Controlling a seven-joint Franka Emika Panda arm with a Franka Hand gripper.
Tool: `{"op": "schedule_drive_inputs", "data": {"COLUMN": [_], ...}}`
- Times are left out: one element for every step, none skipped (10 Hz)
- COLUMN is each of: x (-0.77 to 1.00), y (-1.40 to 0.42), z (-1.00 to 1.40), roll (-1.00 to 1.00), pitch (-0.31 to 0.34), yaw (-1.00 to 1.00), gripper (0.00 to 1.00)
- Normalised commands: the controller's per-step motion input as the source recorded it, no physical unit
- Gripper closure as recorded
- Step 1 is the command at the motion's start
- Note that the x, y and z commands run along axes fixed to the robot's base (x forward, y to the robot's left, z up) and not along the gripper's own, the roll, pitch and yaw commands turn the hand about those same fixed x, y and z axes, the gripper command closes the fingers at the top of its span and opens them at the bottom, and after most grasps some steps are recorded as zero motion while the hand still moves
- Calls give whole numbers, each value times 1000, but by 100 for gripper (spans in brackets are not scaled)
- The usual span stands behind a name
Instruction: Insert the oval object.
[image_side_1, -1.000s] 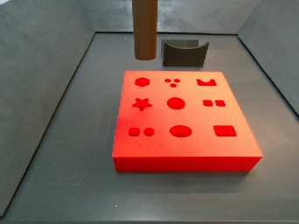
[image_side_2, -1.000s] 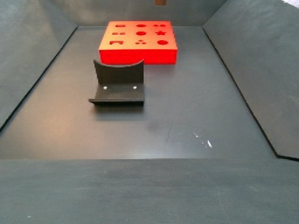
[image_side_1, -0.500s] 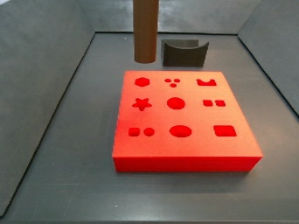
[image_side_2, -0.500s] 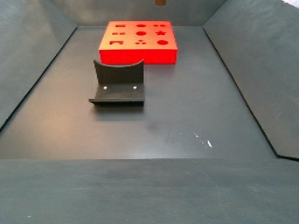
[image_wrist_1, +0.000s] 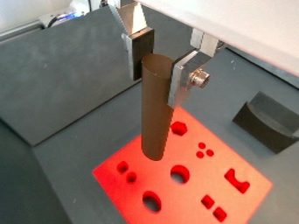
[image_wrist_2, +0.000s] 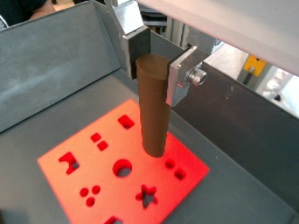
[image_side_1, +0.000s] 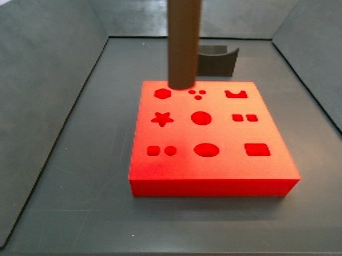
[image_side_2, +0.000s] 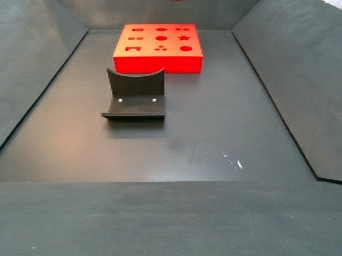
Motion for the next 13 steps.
{"op": "schedule_drive_inputs", "data": {"x": [820, 800, 640, 317, 43, 703, 809, 614, 291, 157, 20, 86, 160], "y": [-466, -466, -380, -180, -14, -191, -157, -74, -17, 0, 0, -69, -103], "z": [-57, -134, -183, -23, 0, -206, -266, -291, -266, -180, 0, -117, -186], "roll": [171, 116, 67, 33, 0, 40, 170, 256, 229, 199, 0, 154, 187], "pitch": [11, 11, 0, 13, 10, 53, 74, 100, 100, 131, 0, 36, 50], "yaw": [103, 40, 0, 0, 0, -94, -166, -317, -563, -629, 0, -277, -531], "gripper": [100, 100, 100, 100, 100, 100, 100, 100, 100, 100, 100, 100, 100]}}
